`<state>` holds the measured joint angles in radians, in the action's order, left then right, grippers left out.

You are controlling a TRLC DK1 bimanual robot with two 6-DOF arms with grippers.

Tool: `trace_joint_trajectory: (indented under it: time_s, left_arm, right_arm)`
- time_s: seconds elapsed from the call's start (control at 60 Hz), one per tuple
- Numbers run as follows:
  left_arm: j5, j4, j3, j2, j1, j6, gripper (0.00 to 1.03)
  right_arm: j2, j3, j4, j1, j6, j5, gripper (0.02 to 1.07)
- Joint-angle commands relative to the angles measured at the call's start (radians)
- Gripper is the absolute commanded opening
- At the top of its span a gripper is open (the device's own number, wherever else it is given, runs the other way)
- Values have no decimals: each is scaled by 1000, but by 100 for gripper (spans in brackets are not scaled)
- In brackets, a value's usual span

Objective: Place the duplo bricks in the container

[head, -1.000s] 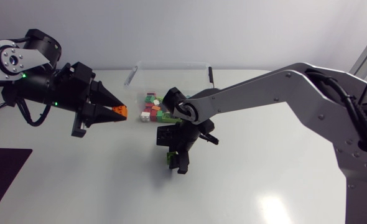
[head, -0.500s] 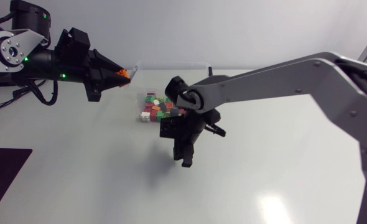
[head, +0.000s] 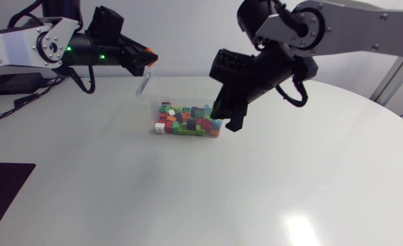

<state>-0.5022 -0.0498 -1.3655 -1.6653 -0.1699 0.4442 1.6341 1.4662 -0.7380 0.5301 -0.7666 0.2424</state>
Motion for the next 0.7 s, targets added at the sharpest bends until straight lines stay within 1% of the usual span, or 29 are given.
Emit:
trace_joint_trajectory:
  time_s: [0.0,0.033,0.067,0.083,0.1,0.15,0.2,0.217,0.267,0.3,0.35,0.367,0.417,0.483,0.533,0.683]
  left_arm:
    - [28,13,-70,-57,-25,-59,34]
    - [48,13,-93,-76,-42,-68,35]
    - [96,13,-124,-102,-54,-90,37]
    - [134,11,-158,-129,-63,-114,38]
    - [143,10,-170,-140,-65,-119,39]
    - [183,-22,-224,-180,-71,-148,57]
    - [240,-51,-276,-212,-75,-174,88]
    - [257,-61,-293,-221,-75,-185,100]
    - [289,-82,-337,-240,-72,-219,100]
    - [329,-163,-417,-272,-72,-242,100]
    - [332,-216,-465,-292,-71,-259,100]
    - [330,-259,-507,-306,-68,-277,100]
    - [332,-288,-540,-310,-63,-291,100]
    - [338,-308,-549,-303,-62,-283,100]
    - [366,-329,-546,-278,-60,-283,100]
    - [373,-401,-521,-205,-56,-282,100]
  right_arm:
    - [-45,36,-11,-18,41,17,18]
    - [-53,40,-6,-24,52,17,18]
    - [-65,49,11,-35,73,18,18]
    - [-71,56,23,-42,90,18,18]
    - [-74,59,29,-44,95,18,18]
    - [-80,75,45,-56,119,18,18]
    - [-86,91,63,-62,139,20,18]
    - [-88,98,69,-62,145,20,18]
    - [-88,117,77,-67,162,18,18]
    - [-88,129,95,-68,174,20,18]
    - [-85,141,100,-68,184,18,18]
    - [-83,148,107,-68,193,18,18]
    - [-82,154,126,-68,207,18,18]
    - [-79,157,170,-71,239,17,18]
    - [-77,161,198,-73,259,15,18]
    - [-65,158,296,-81,317,-5,18]
